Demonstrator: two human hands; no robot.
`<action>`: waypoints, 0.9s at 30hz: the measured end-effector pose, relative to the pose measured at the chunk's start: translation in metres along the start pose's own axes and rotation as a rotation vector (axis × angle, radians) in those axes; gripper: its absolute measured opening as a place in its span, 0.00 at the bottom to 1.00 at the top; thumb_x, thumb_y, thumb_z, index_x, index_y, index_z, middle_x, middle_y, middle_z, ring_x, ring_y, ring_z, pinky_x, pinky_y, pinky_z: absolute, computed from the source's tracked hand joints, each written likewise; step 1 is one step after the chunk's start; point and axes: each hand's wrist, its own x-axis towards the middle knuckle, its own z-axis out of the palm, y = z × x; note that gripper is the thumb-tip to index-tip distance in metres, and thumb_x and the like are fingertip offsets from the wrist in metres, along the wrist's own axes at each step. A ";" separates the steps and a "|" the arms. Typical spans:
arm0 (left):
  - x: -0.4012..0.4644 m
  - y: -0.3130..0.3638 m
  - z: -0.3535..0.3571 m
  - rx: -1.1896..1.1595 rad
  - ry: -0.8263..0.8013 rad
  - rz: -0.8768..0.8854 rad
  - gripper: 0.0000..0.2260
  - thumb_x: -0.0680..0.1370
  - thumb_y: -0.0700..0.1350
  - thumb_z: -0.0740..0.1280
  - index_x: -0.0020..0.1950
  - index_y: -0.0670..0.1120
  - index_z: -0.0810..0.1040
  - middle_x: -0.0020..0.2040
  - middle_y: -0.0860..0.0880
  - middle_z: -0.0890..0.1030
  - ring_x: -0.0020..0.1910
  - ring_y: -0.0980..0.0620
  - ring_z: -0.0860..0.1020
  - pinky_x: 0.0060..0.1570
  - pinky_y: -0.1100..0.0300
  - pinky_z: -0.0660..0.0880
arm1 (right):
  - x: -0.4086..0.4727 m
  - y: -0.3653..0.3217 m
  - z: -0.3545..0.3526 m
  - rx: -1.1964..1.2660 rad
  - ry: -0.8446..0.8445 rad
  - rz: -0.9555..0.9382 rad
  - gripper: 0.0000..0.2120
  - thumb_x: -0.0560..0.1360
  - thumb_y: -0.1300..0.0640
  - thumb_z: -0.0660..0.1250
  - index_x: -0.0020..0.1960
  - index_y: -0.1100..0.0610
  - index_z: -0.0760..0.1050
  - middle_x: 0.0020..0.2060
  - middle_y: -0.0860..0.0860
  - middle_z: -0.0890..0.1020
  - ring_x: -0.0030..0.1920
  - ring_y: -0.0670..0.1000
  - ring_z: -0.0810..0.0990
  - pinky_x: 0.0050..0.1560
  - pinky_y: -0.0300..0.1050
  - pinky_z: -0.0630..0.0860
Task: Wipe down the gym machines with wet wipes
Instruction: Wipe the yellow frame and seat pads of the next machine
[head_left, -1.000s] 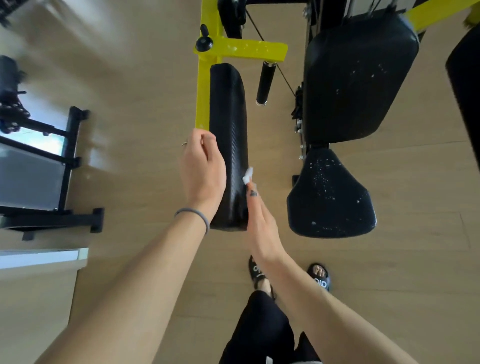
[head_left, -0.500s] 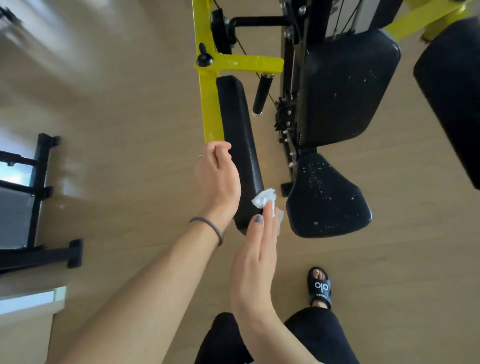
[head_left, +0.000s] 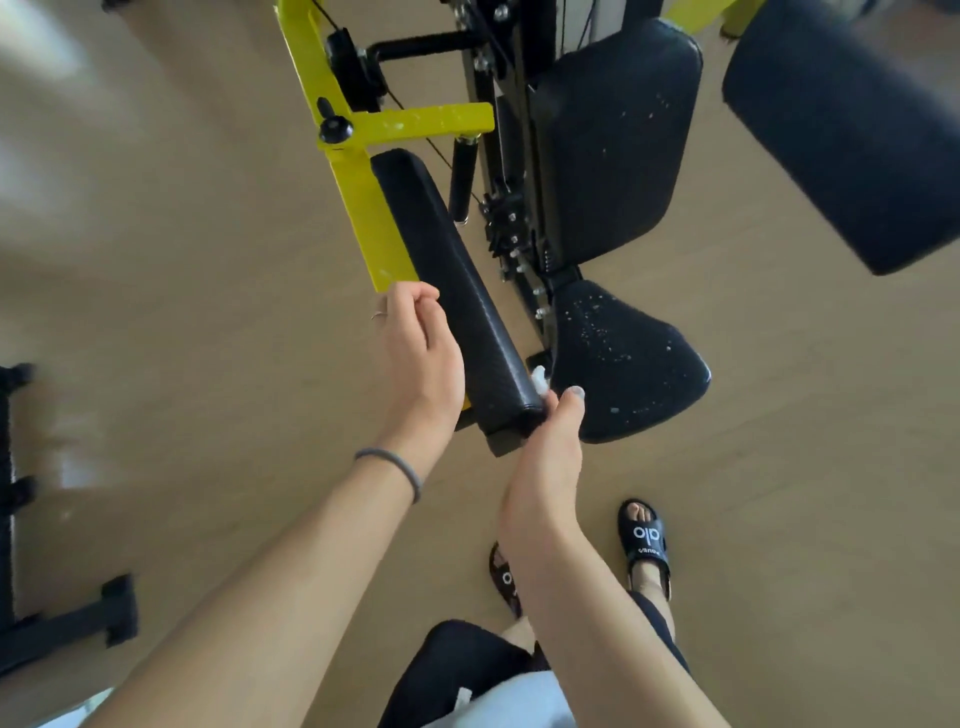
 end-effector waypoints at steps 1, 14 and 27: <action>-0.001 -0.001 -0.002 0.003 -0.017 -0.001 0.09 0.83 0.38 0.56 0.55 0.42 0.76 0.50 0.51 0.74 0.50 0.52 0.72 0.48 0.67 0.69 | -0.001 0.002 -0.001 0.012 0.000 -0.005 0.18 0.83 0.36 0.48 0.57 0.43 0.72 0.44 0.37 0.73 0.45 0.38 0.70 0.61 0.44 0.60; 0.010 -0.016 -0.032 0.063 -0.058 -0.021 0.09 0.85 0.42 0.55 0.57 0.43 0.75 0.53 0.49 0.75 0.47 0.63 0.69 0.44 0.77 0.65 | 0.004 0.065 -0.032 -0.917 -0.166 -1.352 0.23 0.84 0.56 0.53 0.77 0.64 0.65 0.78 0.58 0.65 0.81 0.62 0.54 0.76 0.66 0.61; 0.019 -0.045 -0.042 -0.050 -0.011 -0.283 0.08 0.84 0.48 0.57 0.49 0.46 0.72 0.45 0.47 0.76 0.47 0.43 0.74 0.49 0.48 0.72 | 0.013 -0.040 0.019 -1.952 -0.421 -1.415 0.34 0.82 0.44 0.41 0.73 0.64 0.72 0.74 0.60 0.71 0.77 0.58 0.65 0.77 0.55 0.63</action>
